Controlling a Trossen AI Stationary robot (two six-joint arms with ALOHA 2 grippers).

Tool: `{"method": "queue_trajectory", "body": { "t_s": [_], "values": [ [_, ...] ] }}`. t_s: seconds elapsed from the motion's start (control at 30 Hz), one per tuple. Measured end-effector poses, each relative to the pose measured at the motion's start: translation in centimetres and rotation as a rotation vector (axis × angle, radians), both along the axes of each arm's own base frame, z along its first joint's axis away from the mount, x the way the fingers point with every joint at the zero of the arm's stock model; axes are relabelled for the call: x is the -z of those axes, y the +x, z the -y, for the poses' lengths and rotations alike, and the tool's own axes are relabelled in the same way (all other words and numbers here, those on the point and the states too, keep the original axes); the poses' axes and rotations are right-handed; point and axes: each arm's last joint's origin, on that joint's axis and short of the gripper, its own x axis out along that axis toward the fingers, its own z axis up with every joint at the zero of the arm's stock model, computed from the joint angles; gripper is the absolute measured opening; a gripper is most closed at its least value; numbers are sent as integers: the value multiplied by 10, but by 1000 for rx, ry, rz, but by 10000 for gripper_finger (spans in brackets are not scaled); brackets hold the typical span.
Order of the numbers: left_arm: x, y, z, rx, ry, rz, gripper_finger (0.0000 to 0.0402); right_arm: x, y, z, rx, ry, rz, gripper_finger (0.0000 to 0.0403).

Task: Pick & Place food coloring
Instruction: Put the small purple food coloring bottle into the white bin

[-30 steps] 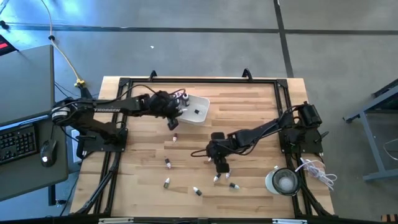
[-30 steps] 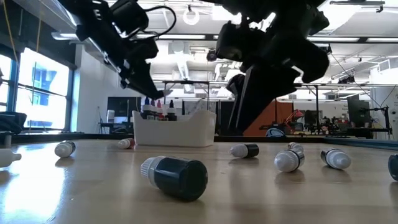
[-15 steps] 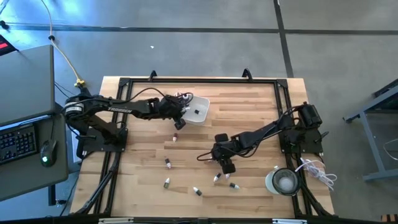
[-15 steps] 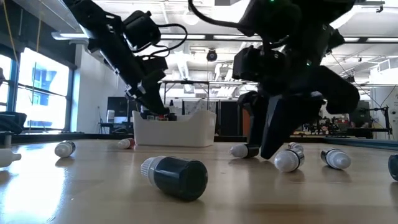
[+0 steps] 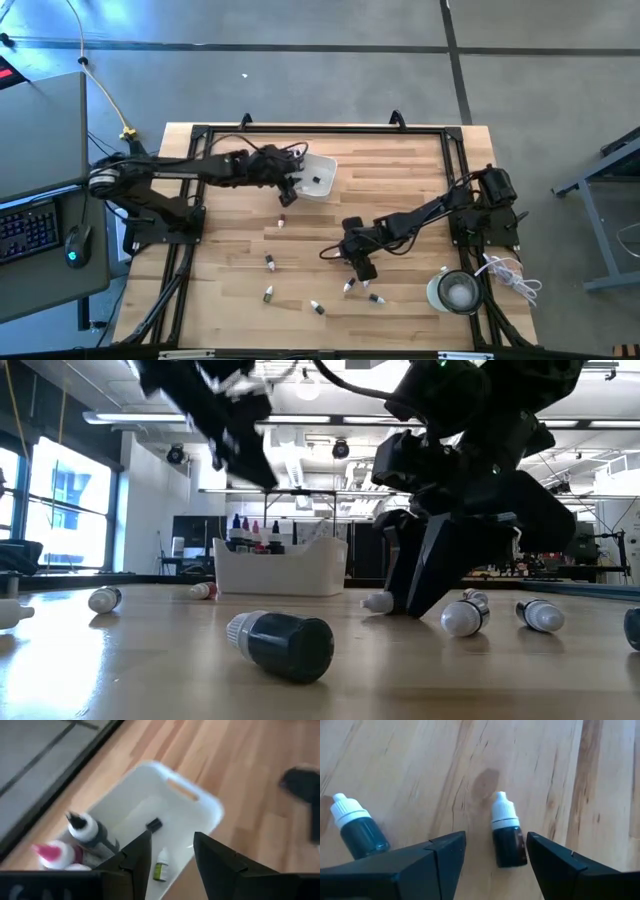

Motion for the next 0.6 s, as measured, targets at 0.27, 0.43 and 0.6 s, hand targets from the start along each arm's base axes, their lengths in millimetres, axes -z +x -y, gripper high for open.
{"method": "queue_trajectory", "body": {
  "t_s": [0.27,0.43,0.6],
  "values": [
    [-64,-27,25,123,49,-75,145,8,6,5,14,-24,28,152],
    [-99,-55,33,133,44,-117,145,8,9,14,99,24,24,95],
    [-127,-85,37,154,27,-88,145,7,12,17,99,64,50,65]
  ]
}}
